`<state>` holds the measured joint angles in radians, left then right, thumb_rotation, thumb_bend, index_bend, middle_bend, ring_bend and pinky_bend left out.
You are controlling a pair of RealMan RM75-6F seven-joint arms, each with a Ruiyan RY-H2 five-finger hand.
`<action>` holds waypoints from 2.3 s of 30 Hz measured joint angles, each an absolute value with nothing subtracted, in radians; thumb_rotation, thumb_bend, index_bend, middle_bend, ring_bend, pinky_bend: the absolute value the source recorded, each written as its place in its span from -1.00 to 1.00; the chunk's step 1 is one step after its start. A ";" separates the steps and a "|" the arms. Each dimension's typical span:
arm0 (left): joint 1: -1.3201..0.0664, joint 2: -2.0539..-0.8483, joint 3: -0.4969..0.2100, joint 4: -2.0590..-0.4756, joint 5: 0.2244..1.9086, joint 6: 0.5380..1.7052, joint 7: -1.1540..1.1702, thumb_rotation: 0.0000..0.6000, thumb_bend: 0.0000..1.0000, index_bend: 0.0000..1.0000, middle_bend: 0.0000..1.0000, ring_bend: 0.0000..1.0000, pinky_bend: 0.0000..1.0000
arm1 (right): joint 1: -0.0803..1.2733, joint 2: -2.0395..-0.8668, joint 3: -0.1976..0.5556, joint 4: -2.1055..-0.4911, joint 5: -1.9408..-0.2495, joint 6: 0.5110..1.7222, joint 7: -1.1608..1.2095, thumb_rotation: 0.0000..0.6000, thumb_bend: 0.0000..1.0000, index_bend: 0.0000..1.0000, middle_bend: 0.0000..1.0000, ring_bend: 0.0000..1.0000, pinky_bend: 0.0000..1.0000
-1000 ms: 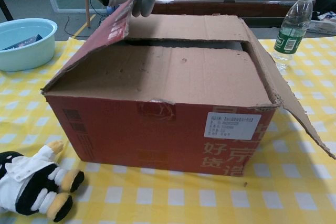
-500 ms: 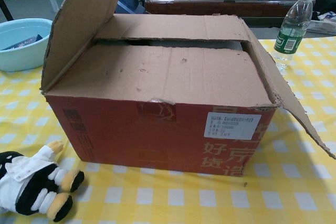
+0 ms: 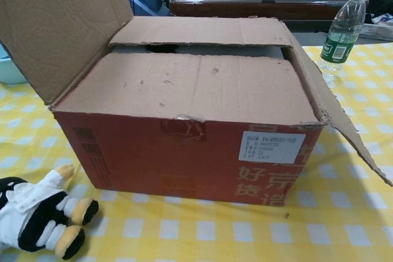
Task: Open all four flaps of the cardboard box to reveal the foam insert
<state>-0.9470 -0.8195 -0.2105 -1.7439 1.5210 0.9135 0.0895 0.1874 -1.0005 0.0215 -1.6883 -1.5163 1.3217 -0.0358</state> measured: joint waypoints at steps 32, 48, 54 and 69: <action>-0.745 -0.839 -0.183 -1.814 1.172 1.010 0.250 0.15 -0.17 -0.35 -0.34 -0.71 -1.00 | 0.216 -0.908 0.042 -1.759 -1.527 1.300 -0.014 1.00 0.28 -0.42 -0.39 -0.68 -0.65; -0.527 -0.879 -0.117 -1.872 1.060 1.259 0.349 0.18 -0.21 -0.38 -0.41 -0.73 -1.00 | 0.329 -0.861 0.092 -1.792 -1.544 1.194 0.062 1.00 0.10 -0.49 -0.43 -0.69 -0.65; -0.451 -0.885 -0.091 -1.894 1.108 1.345 0.348 0.18 -0.21 -0.38 -0.42 -0.74 -1.00 | 0.420 -0.861 0.123 -1.814 -1.524 1.083 0.040 1.00 0.05 -0.55 -0.48 -0.72 -0.65; -0.350 -0.888 -0.074 -1.919 1.175 1.401 0.308 0.18 -0.21 -0.37 -0.42 -0.74 -1.00 | 0.703 -1.005 0.224 -1.805 -1.314 0.808 -0.172 1.00 -0.25 -0.88 -0.86 -0.99 -0.77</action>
